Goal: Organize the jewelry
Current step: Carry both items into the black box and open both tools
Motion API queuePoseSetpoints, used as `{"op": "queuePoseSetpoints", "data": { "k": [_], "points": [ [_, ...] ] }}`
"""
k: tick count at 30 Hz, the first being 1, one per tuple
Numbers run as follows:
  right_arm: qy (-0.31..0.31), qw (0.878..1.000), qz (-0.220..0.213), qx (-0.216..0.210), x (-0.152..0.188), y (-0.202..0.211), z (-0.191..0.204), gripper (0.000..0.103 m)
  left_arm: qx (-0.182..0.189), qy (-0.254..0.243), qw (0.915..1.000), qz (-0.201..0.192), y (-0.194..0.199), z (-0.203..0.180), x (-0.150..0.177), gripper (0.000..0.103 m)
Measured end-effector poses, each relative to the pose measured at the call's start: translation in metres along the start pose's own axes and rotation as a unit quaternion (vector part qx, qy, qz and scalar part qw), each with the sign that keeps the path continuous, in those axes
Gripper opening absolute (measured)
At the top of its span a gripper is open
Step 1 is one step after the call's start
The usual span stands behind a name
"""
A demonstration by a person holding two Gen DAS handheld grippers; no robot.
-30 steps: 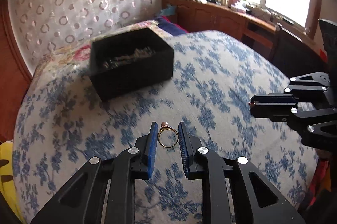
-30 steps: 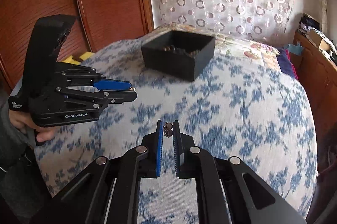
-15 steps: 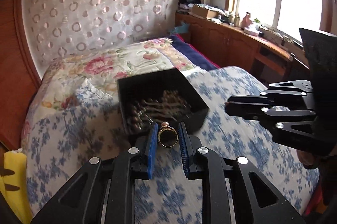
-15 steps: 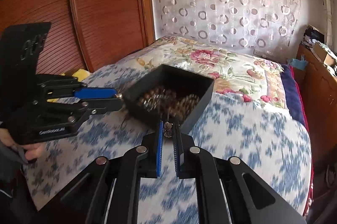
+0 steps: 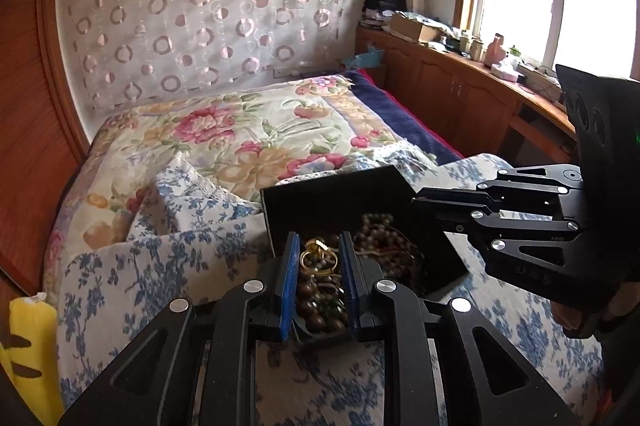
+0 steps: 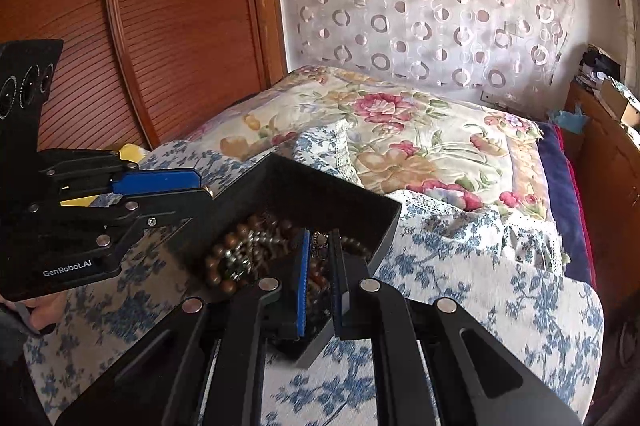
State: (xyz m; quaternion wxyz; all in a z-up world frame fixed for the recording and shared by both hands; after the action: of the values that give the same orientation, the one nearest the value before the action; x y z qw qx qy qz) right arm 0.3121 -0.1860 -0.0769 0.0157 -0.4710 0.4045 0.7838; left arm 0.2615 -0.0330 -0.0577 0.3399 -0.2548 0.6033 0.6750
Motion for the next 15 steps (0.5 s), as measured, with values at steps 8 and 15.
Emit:
{"op": "queuePoseSetpoints", "data": {
  "k": [8,15],
  "points": [
    [-0.014,1.000,-0.016,0.001,-0.003,0.003,-0.011,0.015,-0.001,-0.003,1.0000,0.002,-0.015,-0.001,-0.011,0.019],
    [-0.019,1.000,-0.023,0.003,-0.004,0.011,-0.016,0.020,-0.003,-0.004,1.0000,0.003,-0.026,-0.004,-0.019,0.019]
  ]
}}
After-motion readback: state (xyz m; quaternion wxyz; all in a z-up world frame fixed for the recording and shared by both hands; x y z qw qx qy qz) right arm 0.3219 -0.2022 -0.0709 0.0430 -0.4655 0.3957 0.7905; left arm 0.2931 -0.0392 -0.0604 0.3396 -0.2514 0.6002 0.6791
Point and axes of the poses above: each gripper's, at about its wrist camera, not at the fingertips, and y roughly against the way its jaws point, z to its left, x to its underside, the point moved 3 cm from there along -y, roughly the way its jaws point, and after that the axes turned 15 degrees about -x, right-handed, at the moved point
